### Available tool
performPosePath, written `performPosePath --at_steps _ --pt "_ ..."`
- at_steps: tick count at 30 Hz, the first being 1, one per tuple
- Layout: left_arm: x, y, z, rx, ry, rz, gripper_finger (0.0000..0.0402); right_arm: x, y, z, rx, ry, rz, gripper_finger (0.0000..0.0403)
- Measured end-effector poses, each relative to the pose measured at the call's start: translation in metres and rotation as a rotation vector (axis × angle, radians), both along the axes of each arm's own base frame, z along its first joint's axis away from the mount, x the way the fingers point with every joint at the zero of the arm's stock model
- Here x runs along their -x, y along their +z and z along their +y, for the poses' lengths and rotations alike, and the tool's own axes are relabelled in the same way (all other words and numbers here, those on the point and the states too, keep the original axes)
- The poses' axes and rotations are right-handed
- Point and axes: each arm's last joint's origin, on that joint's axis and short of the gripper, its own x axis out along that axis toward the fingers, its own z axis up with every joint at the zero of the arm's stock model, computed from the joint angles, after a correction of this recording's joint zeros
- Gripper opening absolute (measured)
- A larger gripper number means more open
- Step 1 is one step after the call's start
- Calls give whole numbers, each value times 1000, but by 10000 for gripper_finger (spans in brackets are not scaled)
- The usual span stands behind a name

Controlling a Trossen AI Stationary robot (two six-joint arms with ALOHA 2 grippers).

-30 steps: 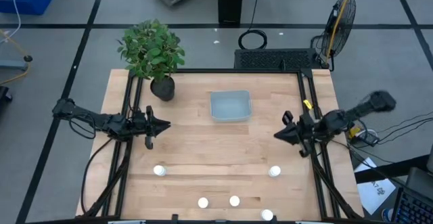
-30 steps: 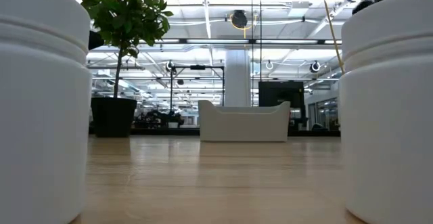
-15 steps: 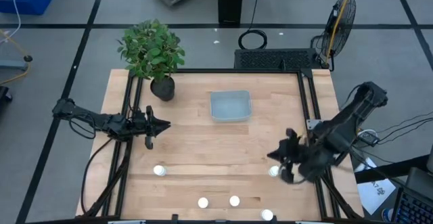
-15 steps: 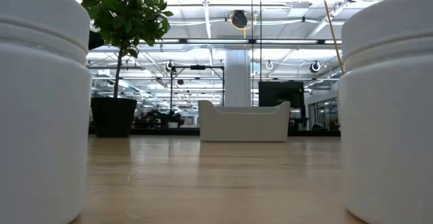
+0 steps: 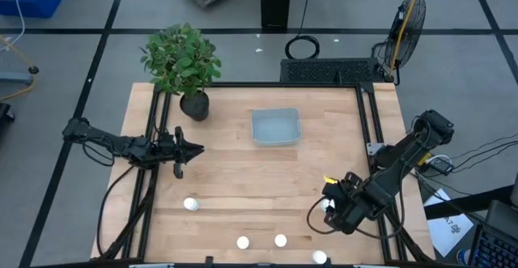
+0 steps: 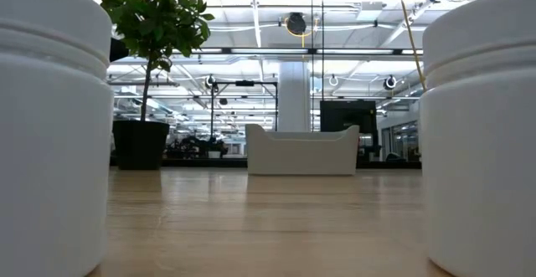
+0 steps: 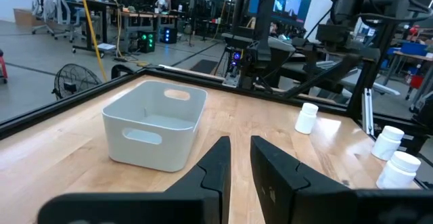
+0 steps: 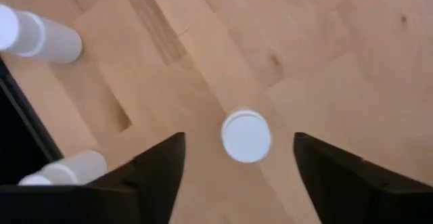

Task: Pick and place pill bottles into a basket
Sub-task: Put the white pill bottle into the white bin

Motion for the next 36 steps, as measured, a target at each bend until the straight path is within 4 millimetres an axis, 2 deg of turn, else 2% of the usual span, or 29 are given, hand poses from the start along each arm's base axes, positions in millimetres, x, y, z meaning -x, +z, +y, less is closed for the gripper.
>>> performPosePath --at_steps 5,14,26,36 --pt "0 0 0 0 0 0 61 -3 -8 4 5 -32 34 301" --pt "0 0 0 0 0 0 61 -4 -21 5 23 -36 66 283" --pt "0 0 0 0 0 0 61 2 -54 0 12 -53 102 291" --pt "0 0 0 0 0 0 61 4 -68 -1 -25 -50 96 274"
